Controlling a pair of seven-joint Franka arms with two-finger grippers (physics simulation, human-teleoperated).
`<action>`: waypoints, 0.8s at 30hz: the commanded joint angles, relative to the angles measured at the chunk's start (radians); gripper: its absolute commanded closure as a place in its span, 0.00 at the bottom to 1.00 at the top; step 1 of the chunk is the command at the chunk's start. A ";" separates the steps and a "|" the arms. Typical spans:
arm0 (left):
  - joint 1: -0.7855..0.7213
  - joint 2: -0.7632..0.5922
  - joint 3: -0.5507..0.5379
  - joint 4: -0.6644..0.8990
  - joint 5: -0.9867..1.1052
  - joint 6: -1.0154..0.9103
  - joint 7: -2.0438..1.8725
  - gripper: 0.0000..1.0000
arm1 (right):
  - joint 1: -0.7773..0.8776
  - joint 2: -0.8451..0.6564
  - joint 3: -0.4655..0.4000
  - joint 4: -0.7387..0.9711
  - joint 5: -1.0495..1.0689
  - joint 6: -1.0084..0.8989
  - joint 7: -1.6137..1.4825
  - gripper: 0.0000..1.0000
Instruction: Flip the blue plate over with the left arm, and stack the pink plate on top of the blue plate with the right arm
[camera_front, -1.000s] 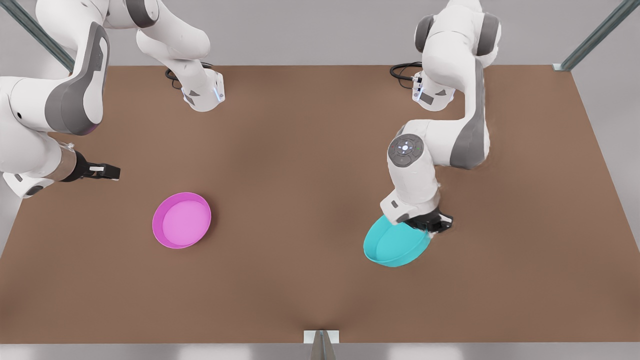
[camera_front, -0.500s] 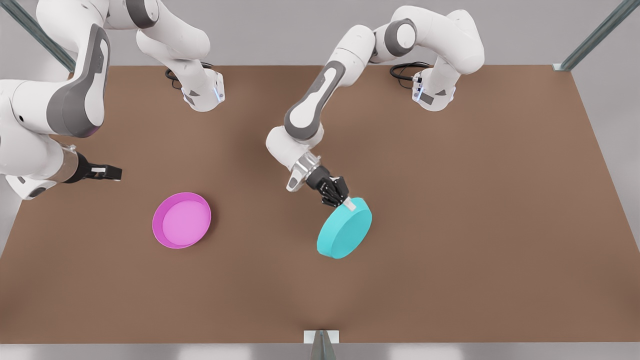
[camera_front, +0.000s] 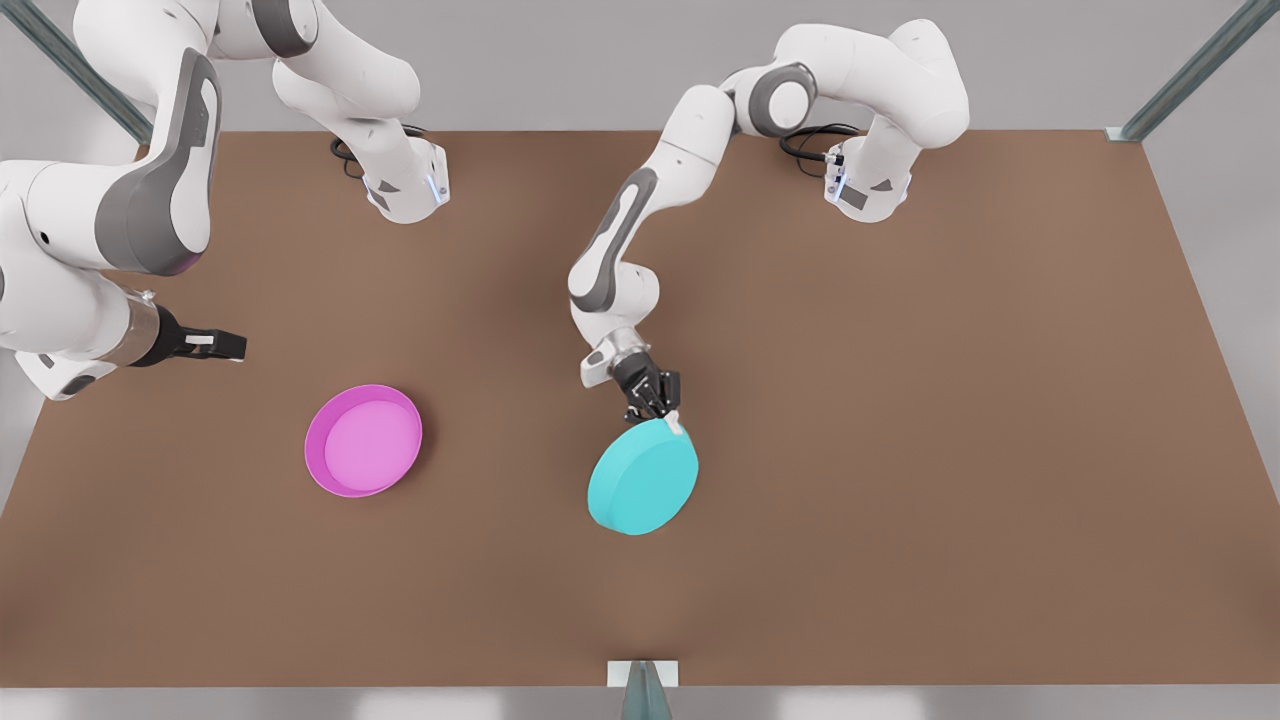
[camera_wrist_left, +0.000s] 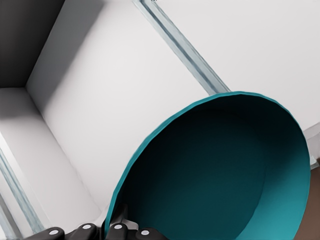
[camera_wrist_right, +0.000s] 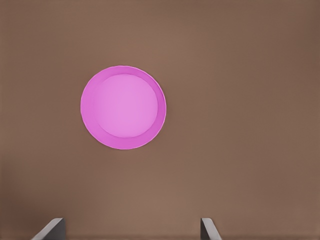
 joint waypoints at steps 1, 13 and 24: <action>0.000 0.004 0.000 0.001 0.013 0.006 -0.824 0.55 | 0.000 -0.001 -0.001 0.001 0.001 0.000 0.001 0.00; 0.020 -0.051 -0.221 0.138 -0.135 -0.120 -0.569 0.19 | 0.009 -0.003 0.011 0.015 0.001 0.000 0.010 0.00; 0.232 -0.684 -0.509 0.120 -1.169 -0.727 0.826 0.19 | 0.003 -0.003 0.009 0.012 -0.007 -0.020 0.005 0.00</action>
